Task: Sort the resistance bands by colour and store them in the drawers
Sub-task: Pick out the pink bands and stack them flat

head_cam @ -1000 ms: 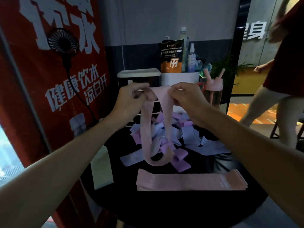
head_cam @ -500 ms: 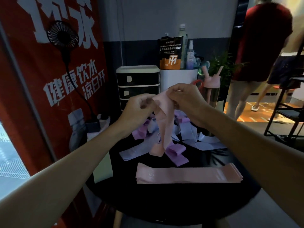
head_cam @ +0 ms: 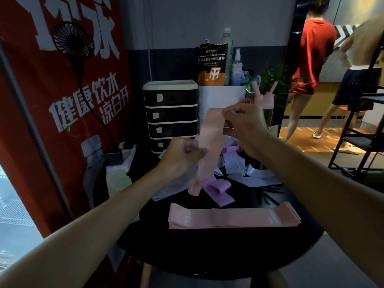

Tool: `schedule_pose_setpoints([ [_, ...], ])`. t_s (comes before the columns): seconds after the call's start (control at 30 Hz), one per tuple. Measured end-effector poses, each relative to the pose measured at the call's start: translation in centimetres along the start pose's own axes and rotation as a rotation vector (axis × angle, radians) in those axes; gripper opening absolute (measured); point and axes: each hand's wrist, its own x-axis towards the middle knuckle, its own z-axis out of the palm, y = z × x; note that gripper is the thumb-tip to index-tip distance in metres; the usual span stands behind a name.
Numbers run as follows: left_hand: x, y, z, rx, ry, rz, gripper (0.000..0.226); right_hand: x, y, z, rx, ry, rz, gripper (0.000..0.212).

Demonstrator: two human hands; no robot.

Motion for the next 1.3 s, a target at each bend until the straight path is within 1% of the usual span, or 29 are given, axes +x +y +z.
schedule_pose_setpoints([
  [0.07,0.2,-0.1,-0.1,-0.017,0.036,0.005,0.018,0.5,0.5,-0.7,0.002,0.032,0.021,0.014],
  [0.1,0.4,0.1,-0.2,-0.018,0.061,0.016,0.018,0.8,0.9,-1.0,-0.041,0.058,0.043,0.014],
  [0.2,1.1,1.4,-0.6,-0.029,0.153,0.060,0.014,1.3,1.8,-1.9,-0.403,0.131,0.041,0.017],
  [0.23,1.5,2.0,-0.8,-0.025,0.166,0.069,0.014,1.0,1.7,-2.0,-0.448,0.106,0.002,0.017],
  [0.3,2.2,3.0,-0.9,-0.015,0.164,0.065,0.013,0.0,1.1,-1.8,-0.387,-0.067,-0.076,0.016],
  [0.37,2.7,3.5,-0.8,-0.027,0.151,0.042,0.008,-1.2,0.7,-1.5,-0.316,-0.263,-0.103,0.018],
  [0.4,2.9,3.7,-0.8,-0.030,0.146,0.032,0.005,-1.5,0.7,-1.4,-0.323,-0.309,-0.134,0.020],
  [0.47,3.0,4.0,-0.6,-0.033,0.142,0.016,0.005,-1.8,0.9,-1.2,-0.368,-0.280,-0.210,0.014],
  [0.53,3.0,4.0,-0.6,-0.025,0.138,-0.006,0.007,-1.8,1.0,-1.3,-0.370,-0.230,-0.237,0.006],
  [0.6,2.8,3.8,-0.6,-0.042,0.088,-0.054,0.012,-1.9,0.9,-1.5,-0.344,-0.202,-0.214,0.003],
  [0.67,2.2,3.2,-0.6,-0.067,-0.013,-0.101,0.023,-1.7,0.8,-1.7,-0.280,-0.168,-0.167,0.007],
  [0.73,1.6,2.4,-0.6,-0.034,-0.068,-0.113,0.033,-1.6,0.7,-1.7,-0.235,-0.128,-0.126,0.009],
  [0.8,1.3,2.0,-0.7,-0.006,-0.042,-0.094,0.031,-1.3,0.9,-1.9,-0.242,-0.079,-0.105,0.007],
  [0.9,1.5,2.4,-1.0,0.019,0.037,-0.037,0.020,-0.9,1.3,-2.4,-0.299,-0.031,-0.092,0.007],
  [0.93,1.7,2.7,-1.2,0.048,0.052,-0.010,0.018,-0.8,1.5,-2.5,-0.322,-0.034,-0.086,0.007],
  [1.0,2.2,3.4,-1.3,0.117,0.056,0.052,0.014,-0.9,1.5,-2.5,-0.339,-0.088,-0.066,0.017],
  [1.03,2.4,3.8,-1.4,0.150,0.050,0.081,0.015,-1.1,1.5,-2.5,-0.312,-0.139,-0.058,0.019],
  [1.17,2.9,5.0,-1.4,0.271,-0.029,0.164,0.018,-2.1,1.1,-2.3,-0.189,-0.347,-0.038,0.018],
  [1.23,2.9,5.2,-1.5,0.290,-0.052,0.164,0.020,-2.5,1.2,-1.9,-0.185,-0.376,-0.050,0.020],
  [1.3,3.0,5.3,-1.5,0.296,-0.031,0.145,0.021,-2.6,1.5,-1.5,-0.225,-0.373,-0.077,0.027],
])
